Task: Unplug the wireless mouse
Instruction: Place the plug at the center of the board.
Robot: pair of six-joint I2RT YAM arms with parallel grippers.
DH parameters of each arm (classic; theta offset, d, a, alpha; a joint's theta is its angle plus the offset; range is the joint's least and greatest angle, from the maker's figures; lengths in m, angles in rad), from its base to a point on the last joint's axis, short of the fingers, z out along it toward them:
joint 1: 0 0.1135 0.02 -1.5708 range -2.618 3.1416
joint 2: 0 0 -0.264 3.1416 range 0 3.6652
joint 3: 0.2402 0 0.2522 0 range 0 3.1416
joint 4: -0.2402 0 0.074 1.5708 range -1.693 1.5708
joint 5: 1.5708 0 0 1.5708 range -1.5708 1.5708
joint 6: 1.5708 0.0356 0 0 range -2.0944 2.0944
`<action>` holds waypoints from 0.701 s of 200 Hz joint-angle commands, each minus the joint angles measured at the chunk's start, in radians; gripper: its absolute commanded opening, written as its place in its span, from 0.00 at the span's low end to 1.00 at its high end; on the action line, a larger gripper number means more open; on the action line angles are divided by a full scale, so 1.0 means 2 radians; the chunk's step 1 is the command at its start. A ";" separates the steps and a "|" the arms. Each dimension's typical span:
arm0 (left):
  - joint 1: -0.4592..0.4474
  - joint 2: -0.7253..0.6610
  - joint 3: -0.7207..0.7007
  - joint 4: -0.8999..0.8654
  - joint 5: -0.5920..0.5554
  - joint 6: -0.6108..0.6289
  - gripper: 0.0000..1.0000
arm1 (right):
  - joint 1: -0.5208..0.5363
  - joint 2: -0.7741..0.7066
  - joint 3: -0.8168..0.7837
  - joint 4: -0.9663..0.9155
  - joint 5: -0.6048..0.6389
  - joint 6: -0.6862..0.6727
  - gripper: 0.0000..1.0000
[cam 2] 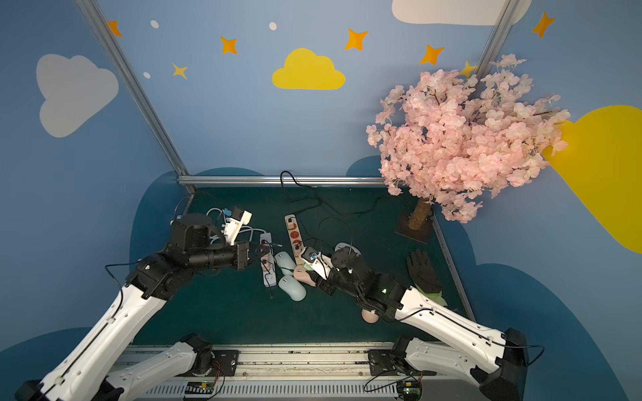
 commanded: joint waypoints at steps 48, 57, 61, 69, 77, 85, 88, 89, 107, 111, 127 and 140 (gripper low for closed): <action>0.007 0.016 -0.023 -0.003 -0.014 -0.004 0.04 | -0.006 -0.012 -0.022 -0.089 0.151 0.249 0.00; 0.004 0.018 -0.030 0.000 -0.023 -0.008 0.04 | -0.008 -0.009 -0.020 -0.115 0.171 0.310 0.00; 0.003 0.018 -0.033 0.002 -0.027 -0.009 0.04 | -0.009 -0.007 -0.020 -0.126 0.176 0.329 0.00; -0.002 0.020 -0.041 0.006 -0.037 -0.013 0.04 | -0.012 -0.005 -0.022 -0.142 0.173 0.359 0.00; -0.009 0.023 -0.048 0.011 -0.046 -0.017 0.04 | -0.015 -0.004 -0.024 -0.160 0.174 0.385 0.00; -0.018 0.026 -0.053 0.016 -0.056 -0.021 0.04 | -0.024 -0.003 -0.027 -0.175 0.174 0.406 0.00; -0.023 0.028 -0.055 0.019 -0.061 -0.022 0.04 | -0.028 -0.003 -0.028 -0.181 0.174 0.413 0.00; -0.025 0.029 -0.056 0.020 -0.062 -0.023 0.04 | -0.030 -0.003 -0.029 -0.183 0.173 0.414 0.00; -0.058 0.043 -0.064 0.035 -0.086 -0.029 0.04 | -0.071 -0.004 -0.043 -0.193 0.148 0.427 0.00; -0.066 0.047 -0.066 0.038 -0.091 -0.031 0.04 | -0.084 -0.003 -0.046 -0.194 0.139 0.428 0.00; -0.097 0.064 -0.069 0.045 -0.108 -0.032 0.04 | -0.131 0.004 -0.054 -0.188 0.112 0.419 0.00; -0.118 0.078 -0.069 0.050 -0.114 -0.032 0.04 | -0.173 0.020 -0.057 -0.180 0.091 0.406 0.00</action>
